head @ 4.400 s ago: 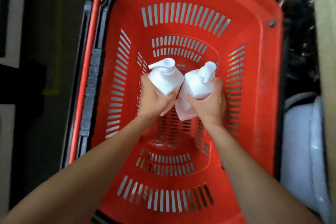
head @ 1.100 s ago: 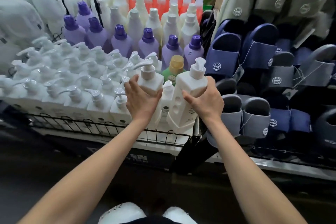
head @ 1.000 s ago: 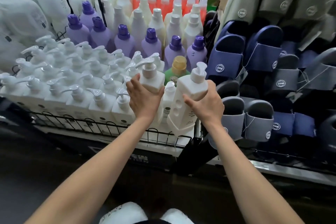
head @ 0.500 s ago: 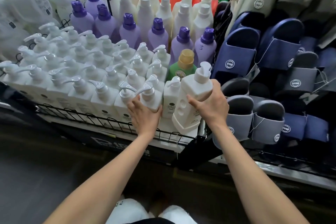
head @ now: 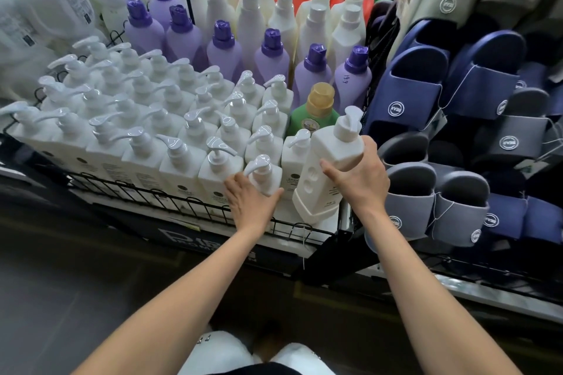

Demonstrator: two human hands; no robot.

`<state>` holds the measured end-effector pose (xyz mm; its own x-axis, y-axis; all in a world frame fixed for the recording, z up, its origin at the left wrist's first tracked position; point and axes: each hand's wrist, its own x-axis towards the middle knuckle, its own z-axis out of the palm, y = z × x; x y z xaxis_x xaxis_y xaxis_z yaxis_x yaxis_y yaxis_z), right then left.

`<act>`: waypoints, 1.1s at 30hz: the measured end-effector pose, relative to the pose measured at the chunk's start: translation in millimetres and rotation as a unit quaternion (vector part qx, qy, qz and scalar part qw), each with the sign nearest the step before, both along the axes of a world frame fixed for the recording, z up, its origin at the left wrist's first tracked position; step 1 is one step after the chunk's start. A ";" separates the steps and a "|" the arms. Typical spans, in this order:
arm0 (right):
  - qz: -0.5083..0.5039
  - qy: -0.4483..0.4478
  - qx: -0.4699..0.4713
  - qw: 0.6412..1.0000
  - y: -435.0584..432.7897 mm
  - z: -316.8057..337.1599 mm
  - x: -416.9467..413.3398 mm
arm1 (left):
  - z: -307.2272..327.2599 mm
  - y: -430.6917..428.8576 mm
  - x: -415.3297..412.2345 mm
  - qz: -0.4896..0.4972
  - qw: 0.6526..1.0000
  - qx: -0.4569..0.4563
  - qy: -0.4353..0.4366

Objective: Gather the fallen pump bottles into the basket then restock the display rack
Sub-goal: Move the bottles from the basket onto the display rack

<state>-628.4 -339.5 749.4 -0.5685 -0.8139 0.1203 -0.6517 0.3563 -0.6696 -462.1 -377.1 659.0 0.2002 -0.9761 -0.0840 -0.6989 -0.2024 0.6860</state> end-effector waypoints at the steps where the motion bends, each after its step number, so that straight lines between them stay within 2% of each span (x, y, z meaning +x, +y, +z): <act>1: -0.002 -0.004 0.000 1.000 -1.0 0.6 0.7 | -0.4 0.9 2.4 0.002 1.000 -0.005 0.007; 5: 0.003 -0.005 -0.013 1.000 -5.4 4.4 4.6 | 2.5 10.7 13.1 0.012 0.999 -0.023 0.034; 7: 0.001 -0.003 -0.013 1.000 -5.4 6.4 8.3 | 1.8 18.7 21.4 -0.019 0.995 -0.096 0.025; 8: 0.001 -0.003 -0.012 1.000 -5.4 7.0 10.2 | 2.1 21.5 25.4 -0.055 0.983 -0.172 0.012; 10: -0.001 -0.008 -0.015 1.000 -5.3 8.7 13.6 | 7.0 21.1 28.8 -0.139 0.937 -0.320 0.001; 12: -0.004 -0.013 -0.019 1.000 -5.0 9.7 16.0 | 20.6 14.1 22.5 -0.219 0.902 -0.371 0.021; 14: -0.006 -0.012 -0.019 1.000 -2.7 10.2 19.6 | 38.7 5.5 10.6 -0.297 0.893 -0.334 0.053; 16: -0.004 -0.010 -0.019 1.000 -0.1 11.4 25.1 | 54.6 -2.9 -0.9 -0.359 0.899 -0.234 0.086; 18: -0.004 -0.008 -0.022 1.000 1.5 13.7 29.6 | 66.4 -12.4 -9.7 -0.396 0.899 -0.143 0.119; 20: -0.007 -0.001 -0.028 1.000 2.6 15.5 31.8 | 73.4 -20.9 -17.3 -0.412 0.898 -0.098 0.122; 24: 0.010 -0.001 -0.037 0.999 6.6 15.4 27.4 | 75.8 -30.8 -25.2 -0.426 0.891 -0.097 0.123; 28: 0.113 -0.038 -0.026 0.993 9.3 18.0 2.4 | 75.6 -38.7 -25.7 -0.449 0.873 -0.119 0.149; 33: 0.237 -0.218 -0.038 0.946 9.0 30.9 -12.9 | 87.0 -52.2 -25.1 -0.549 0.810 -0.169 0.117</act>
